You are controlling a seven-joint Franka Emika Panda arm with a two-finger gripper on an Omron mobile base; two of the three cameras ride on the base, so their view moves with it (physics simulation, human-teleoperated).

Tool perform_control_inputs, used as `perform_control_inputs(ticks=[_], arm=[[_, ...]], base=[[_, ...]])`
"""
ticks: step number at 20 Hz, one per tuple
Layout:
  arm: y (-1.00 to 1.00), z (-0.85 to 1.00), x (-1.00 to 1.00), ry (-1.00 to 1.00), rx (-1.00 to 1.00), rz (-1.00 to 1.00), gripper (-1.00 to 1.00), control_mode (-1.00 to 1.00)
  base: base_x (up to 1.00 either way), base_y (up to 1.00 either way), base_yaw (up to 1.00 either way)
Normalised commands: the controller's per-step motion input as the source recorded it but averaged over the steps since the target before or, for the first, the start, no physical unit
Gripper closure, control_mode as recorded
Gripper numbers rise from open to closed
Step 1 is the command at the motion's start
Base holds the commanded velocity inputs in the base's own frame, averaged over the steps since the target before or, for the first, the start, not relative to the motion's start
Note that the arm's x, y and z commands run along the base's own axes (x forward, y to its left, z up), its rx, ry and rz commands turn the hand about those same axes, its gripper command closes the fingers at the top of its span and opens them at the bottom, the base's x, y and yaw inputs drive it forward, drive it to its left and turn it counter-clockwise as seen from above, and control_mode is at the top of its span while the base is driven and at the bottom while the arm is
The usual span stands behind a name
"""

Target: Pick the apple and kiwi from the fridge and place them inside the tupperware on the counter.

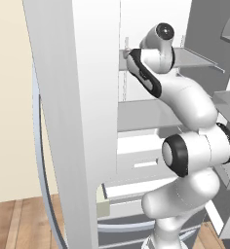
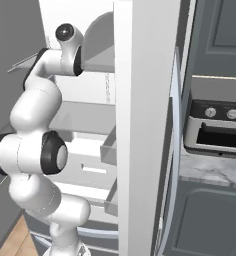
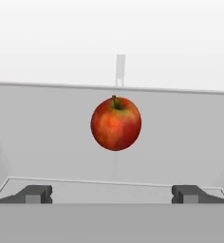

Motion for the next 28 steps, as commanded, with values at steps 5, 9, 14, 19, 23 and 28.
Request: perform_control_inputs(ticks=[5, 9, 14, 19, 23, 28], arm=[[0.00, -0.05, 0.43, 0.00, -0.02, 0.00, -1.00, -1.00], [0.00, -0.02, 0.37, 0.00, -0.03, 0.00, -1.00, -1.00], [0.00, 0.00, 0.36, 0.00, 0.00, 0.00, -1.00, -1.00], [0.00, -0.03, 0.32, 0.00, 0.00, 0.00, -1.00, -1.00], [0.00, -0.10, 0.13, 0.00, 0.00, 0.00, -1.00, -1.00], [0.00, -0.13, 0.06, 0.00, 0.00, 0.00, -1.00, -1.00]], base=[[0.00, 0.00, 0.00], [0.00, 0.00, 0.00], [0.00, 0.00, 0.00], [0.00, 0.00, 0.00], [0.00, 0.00, 0.00], [0.00, 0.00, 0.00]])
